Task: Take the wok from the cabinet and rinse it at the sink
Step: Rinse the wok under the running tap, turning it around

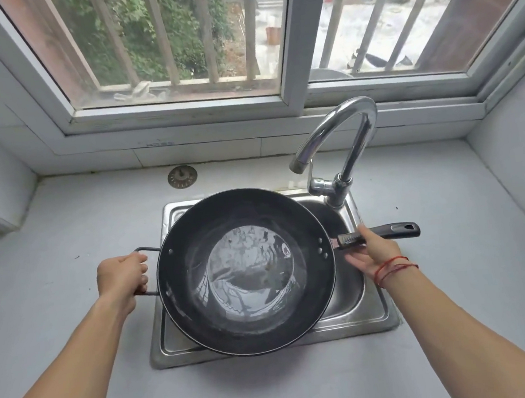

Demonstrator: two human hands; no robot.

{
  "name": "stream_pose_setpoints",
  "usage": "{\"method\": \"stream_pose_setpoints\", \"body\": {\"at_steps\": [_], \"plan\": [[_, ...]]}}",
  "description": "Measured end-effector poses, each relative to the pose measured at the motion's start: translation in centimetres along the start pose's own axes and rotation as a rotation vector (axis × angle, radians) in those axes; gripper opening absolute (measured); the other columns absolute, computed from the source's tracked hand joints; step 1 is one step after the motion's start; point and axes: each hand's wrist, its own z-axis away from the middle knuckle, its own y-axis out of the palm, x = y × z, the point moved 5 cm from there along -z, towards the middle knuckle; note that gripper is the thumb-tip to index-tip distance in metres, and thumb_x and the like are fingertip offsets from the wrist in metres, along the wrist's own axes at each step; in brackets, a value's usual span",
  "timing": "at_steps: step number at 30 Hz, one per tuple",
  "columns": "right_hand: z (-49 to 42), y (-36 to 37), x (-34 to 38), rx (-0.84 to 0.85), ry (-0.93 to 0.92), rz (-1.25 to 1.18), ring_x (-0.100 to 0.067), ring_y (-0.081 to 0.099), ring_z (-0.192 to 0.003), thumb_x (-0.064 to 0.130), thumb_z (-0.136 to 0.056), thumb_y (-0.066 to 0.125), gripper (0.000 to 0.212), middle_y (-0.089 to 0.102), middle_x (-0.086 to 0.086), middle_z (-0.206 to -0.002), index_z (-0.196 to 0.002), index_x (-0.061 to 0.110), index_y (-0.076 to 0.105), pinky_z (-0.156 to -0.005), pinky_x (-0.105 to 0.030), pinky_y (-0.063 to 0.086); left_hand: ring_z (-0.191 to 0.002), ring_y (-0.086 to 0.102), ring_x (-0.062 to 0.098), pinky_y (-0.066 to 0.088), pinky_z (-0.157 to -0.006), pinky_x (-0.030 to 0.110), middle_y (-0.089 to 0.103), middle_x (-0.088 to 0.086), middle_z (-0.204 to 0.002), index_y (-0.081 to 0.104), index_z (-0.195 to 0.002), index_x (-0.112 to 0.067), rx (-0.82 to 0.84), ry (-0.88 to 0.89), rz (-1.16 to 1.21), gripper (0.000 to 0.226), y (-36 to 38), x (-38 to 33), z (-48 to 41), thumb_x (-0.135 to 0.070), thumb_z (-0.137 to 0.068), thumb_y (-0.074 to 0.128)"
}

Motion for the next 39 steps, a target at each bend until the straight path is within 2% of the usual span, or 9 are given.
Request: {"method": "stream_pose_setpoints", "body": {"at_steps": [4,6,9,13,17,24,27,33,39], "plan": [[-0.5,1.0,-0.4,-0.037,0.033,-0.151,-0.032,0.067,-0.081,0.01,-0.098,0.055,0.008,0.065,-0.02,-0.097,-0.101,0.004,0.054,-0.042,-0.04,0.055,-0.051,0.035,0.021,0.034,-0.051,0.03,0.048,0.008,-0.067,0.063,-0.087,-0.001,0.014,-0.003,-0.026,0.012,-0.2,-0.2,-0.3,-0.004,-0.095,0.054],[-0.9,1.2,-0.5,-0.045,0.041,-0.193,-0.033,0.065,-0.079,0.004,-0.099,0.051,0.003,0.063,-0.021,-0.093,-0.101,0.002,0.053,-0.039,-0.042,0.054,-0.051,0.035,0.02,0.035,-0.051,0.03,0.049,0.008,-0.067,0.063,-0.085,-0.001,0.014,-0.006,-0.037,0.013,-0.3,-0.3,-0.5,-0.004,-0.095,0.055],[-1.5,1.3,-0.6,-0.051,0.05,-0.211,-0.037,0.064,-0.086,0.0,-0.099,0.047,0.005,0.061,-0.022,-0.1,-0.096,0.002,0.051,-0.05,-0.051,0.055,-0.05,0.035,0.02,0.035,-0.049,0.026,0.049,0.008,-0.067,0.062,-0.081,-0.002,0.019,-0.029,-0.054,0.016,-0.3,-0.3,-1.0,-0.002,-0.095,0.054],[-2.2,1.5,-0.4,-0.04,0.053,-0.201,-0.039,0.063,-0.085,-0.006,-0.095,0.042,0.023,0.058,-0.028,-0.117,-0.116,0.001,0.049,-0.041,-0.047,0.054,-0.047,0.031,0.016,0.028,-0.044,0.021,0.046,0.007,-0.063,0.06,-0.083,-0.001,0.037,-0.086,-0.086,0.021,-0.3,-0.3,-1.7,0.002,-0.096,0.044],[-1.4,1.8,0.2,-0.031,0.051,-0.162,-0.041,0.061,-0.104,-0.009,-0.093,0.038,0.025,0.057,-0.027,-0.113,-0.114,0.001,0.048,-0.051,-0.05,0.054,-0.039,0.023,0.011,0.02,-0.04,0.019,0.039,0.005,-0.061,0.056,-0.082,-0.004,0.056,-0.118,-0.09,0.024,-0.3,-0.2,-1.5,0.001,-0.096,0.036],[0.1,3.0,2.4,0.009,0.069,-0.126,-0.036,0.062,-0.085,-0.003,-0.096,0.034,0.025,0.058,-0.025,-0.117,-0.117,0.002,0.046,-0.053,-0.05,0.053,-0.048,0.016,0.014,0.015,-0.038,0.015,0.031,0.004,-0.061,0.053,-0.079,-0.006,0.036,-0.083,-0.066,0.014,-1.0,-2.4,-0.3,-0.001,-0.09,0.045],[1.8,4.3,4.1,0.065,0.052,-0.133,-0.035,0.061,-0.085,0.001,-0.098,0.033,0.019,0.058,-0.022,-0.108,-0.109,0.002,0.048,-0.055,-0.049,0.055,-0.043,0.016,0.014,0.014,-0.039,0.016,0.03,0.003,-0.059,0.057,-0.081,-0.006,0.027,-0.058,-0.045,0.016,-1.3,-4.0,0.0,-0.009,-0.093,0.047],[3.5,5.8,7.0,0.067,0.005,-0.175,-0.028,0.058,-0.075,0.009,-0.101,0.036,0.021,0.056,-0.015,-0.079,-0.084,0.005,0.046,-0.082,-0.049,0.051,-0.03,0.014,0.01,0.015,-0.036,0.017,0.026,-0.007,-0.037,0.045,-0.071,-0.015,0.029,-0.073,0.078,0.018,-1.5,-6.4,0.5,-0.017,-0.088,0.046],[3.8,6.7,8.7,0.092,-0.05,-0.21,-0.035,0.066,-0.098,0.016,-0.101,0.042,0.021,0.064,-0.022,-0.113,-0.117,0.005,0.05,-0.069,-0.051,0.056,-0.027,0.014,0.009,0.012,-0.034,0.015,0.025,-0.01,-0.034,0.038,-0.066,-0.021,-0.008,-0.091,0.235,0.021,-1.2,-8.4,1.1,-0.023,-0.086,0.043]]}}
